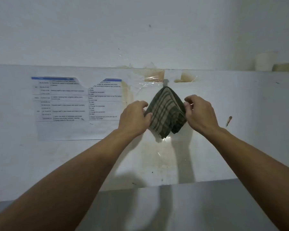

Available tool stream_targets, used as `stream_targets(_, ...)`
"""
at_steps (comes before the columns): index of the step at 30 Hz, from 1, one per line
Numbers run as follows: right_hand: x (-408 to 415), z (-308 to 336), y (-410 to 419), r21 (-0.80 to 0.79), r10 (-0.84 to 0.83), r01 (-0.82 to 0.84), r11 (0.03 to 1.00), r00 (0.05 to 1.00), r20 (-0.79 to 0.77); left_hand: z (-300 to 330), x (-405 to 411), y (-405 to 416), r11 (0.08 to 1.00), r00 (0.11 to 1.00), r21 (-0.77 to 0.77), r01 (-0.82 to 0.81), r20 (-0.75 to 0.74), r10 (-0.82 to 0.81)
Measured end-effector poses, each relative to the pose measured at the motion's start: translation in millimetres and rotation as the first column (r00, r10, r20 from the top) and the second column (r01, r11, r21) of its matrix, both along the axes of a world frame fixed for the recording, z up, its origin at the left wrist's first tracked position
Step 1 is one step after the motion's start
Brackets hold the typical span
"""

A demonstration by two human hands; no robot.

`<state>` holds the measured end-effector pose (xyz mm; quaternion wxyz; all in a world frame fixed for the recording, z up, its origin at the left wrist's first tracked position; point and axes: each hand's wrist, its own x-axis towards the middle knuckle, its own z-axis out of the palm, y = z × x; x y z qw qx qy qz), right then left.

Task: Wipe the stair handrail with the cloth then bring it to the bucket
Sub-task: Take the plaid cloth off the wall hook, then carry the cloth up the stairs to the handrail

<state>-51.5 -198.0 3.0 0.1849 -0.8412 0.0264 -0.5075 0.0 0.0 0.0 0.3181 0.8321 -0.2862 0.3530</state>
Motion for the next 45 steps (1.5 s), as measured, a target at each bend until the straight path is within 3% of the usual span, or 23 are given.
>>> stream_targets(5, 25.6, 6.9, -8.8, 0.032, 0.029, -0.025, 0.999, 0.994, -0.109, 8.6, 11.0, -26.5, 0.993, 0.995, -0.081, -0.085, -0.050, 0.082)
stream_targets(11, 45.0, 12.4, -13.5, 0.059, 0.044, -0.036, 0.998, 0.991, -0.127, 11.4, 15.2, -42.2, 0.979, 0.982, -0.114, -0.168, -0.107, 0.157)
stream_targets(18, 32.4, 46.1, -16.3, 0.138, 0.157, -0.157, 0.978, 0.988, 0.005, 35.7, 2.1, -16.9, 0.914, 0.989, -0.378, -0.147, -0.068, 0.131)
stream_targets(22, 18.1, 65.0, 1.5, 0.052, 0.254, -0.258, 0.965, 0.965, 0.070, 44.9, -9.3, 22.4, 0.888, 0.990, -0.438, -0.139, -0.041, 0.135)
stream_targets(26, 12.6, 68.7, 40.4, -0.030, 0.379, -0.378, 0.925, 0.925, 0.014, 34.4, -24.3, 78.3, 0.881, 0.972, -0.412, -0.235, -0.072, 0.226)
stream_targets(32, 22.1, 35.7, 140.7, -0.080, 0.569, -0.590, 0.804, 0.801, -0.184, -4.3, -72.1, 193.2, 0.833, 0.908, -0.366, -0.415, -0.216, 0.358)
stream_targets(36, 24.3, 5.4, 221.8, -0.099, 0.660, -0.723, 0.684, 0.671, -0.338, -33.8, -120.2, 272.9, 0.780, 0.829, -0.304, -0.547, -0.325, 0.454)
stream_targets(40, 14.7, -23.8, 312.2, -0.168, 0.671, -0.831, 0.530, 0.532, -0.517, -62.5, -184.2, 348.4, 0.726, 0.742, -0.238, -0.646, -0.419, 0.523)
stream_targets(45, -15.0, -60.5, 431.5, -0.166, 0.676, -0.931, 0.324, 0.351, -0.648, -101.6, -271.9, 428.7, 0.590, 0.592, -0.185, -0.786, -0.504, 0.629)
